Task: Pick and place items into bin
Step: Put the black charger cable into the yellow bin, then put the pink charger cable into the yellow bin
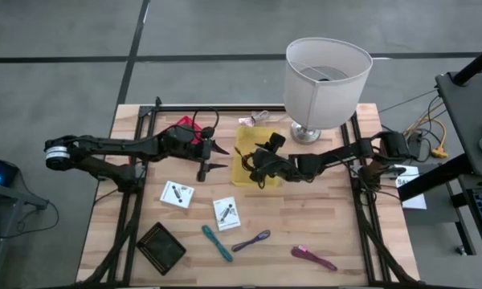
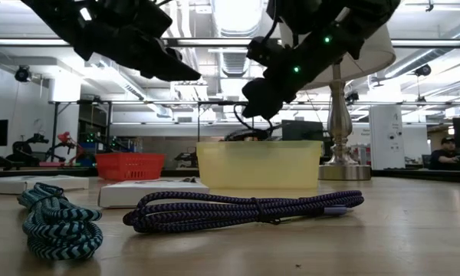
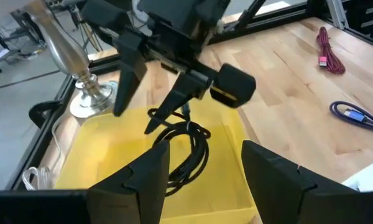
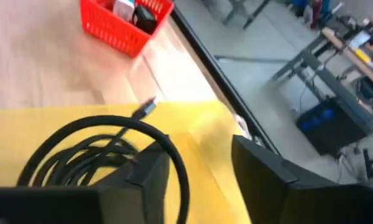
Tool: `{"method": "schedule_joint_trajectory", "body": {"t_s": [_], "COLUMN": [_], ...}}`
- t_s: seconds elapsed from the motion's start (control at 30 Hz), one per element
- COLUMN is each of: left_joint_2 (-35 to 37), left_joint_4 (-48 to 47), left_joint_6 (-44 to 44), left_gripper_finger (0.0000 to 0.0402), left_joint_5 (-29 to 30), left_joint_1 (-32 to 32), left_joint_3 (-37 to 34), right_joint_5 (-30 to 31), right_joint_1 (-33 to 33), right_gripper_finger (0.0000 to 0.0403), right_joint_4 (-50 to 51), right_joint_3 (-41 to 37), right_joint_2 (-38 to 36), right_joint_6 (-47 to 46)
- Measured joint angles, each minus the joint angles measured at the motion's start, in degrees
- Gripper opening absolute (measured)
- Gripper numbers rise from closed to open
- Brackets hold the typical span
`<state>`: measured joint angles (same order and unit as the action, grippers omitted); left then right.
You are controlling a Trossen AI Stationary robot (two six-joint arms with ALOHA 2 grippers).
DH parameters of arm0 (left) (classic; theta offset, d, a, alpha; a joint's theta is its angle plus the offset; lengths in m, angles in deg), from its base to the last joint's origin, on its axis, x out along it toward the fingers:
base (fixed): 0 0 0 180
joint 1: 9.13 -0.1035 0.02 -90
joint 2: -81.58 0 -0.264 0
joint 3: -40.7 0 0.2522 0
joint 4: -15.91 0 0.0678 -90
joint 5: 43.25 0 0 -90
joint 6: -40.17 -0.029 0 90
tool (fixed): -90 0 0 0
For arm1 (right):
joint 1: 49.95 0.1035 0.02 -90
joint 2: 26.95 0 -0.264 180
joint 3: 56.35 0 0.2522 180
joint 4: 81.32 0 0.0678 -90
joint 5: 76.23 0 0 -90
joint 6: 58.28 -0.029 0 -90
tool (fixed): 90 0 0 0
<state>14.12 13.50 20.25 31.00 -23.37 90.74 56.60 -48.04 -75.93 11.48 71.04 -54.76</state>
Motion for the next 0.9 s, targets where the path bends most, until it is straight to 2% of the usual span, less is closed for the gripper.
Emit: {"method": "schedule_joint_trajectory", "body": {"t_s": [0.23, 0.47, 0.63, 0.77, 0.9], "left_joint_2": [0.0, 0.0, 0.0, 0.0, 0.0], "left_joint_4": [-0.66, -1.08, -1.39, -1.44, -1.44], "left_joint_6": [-0.01, -0.01, -0.01, -0.01, -0.01], "left_gripper_finger": [0.0185, 0.0185, 0.0185, 0.0185, 0.0185], "left_joint_5": [0.02, 0.02, 0.04, 0.04, 0.04], "left_joint_1": [0.0, 0.0, 0.0, 0.0, 0.0], "left_joint_3": [0.0, 0.0, 0.0, 0.0, 0.0], "right_joint_5": [-0.83, -2.06, -5.83, -13.91, -29.59], "right_joint_1": [0.0, -0.09, -0.21, -0.2, 0.06], "right_gripper_finger": [0.0206, 0.021, 0.021, 0.021, 0.021], "right_joint_4": [14.47, 29.0, 38.16, 41.57, 44.98], "right_joint_3": [5.76, 10.65, 14.9, 17.09, 18.72], "right_joint_2": [0.0, 0.0, 0.0, 0.0, -0.07], "right_joint_6": [-6.43, -12.22, -13.89, -13.73, -14.26]}}
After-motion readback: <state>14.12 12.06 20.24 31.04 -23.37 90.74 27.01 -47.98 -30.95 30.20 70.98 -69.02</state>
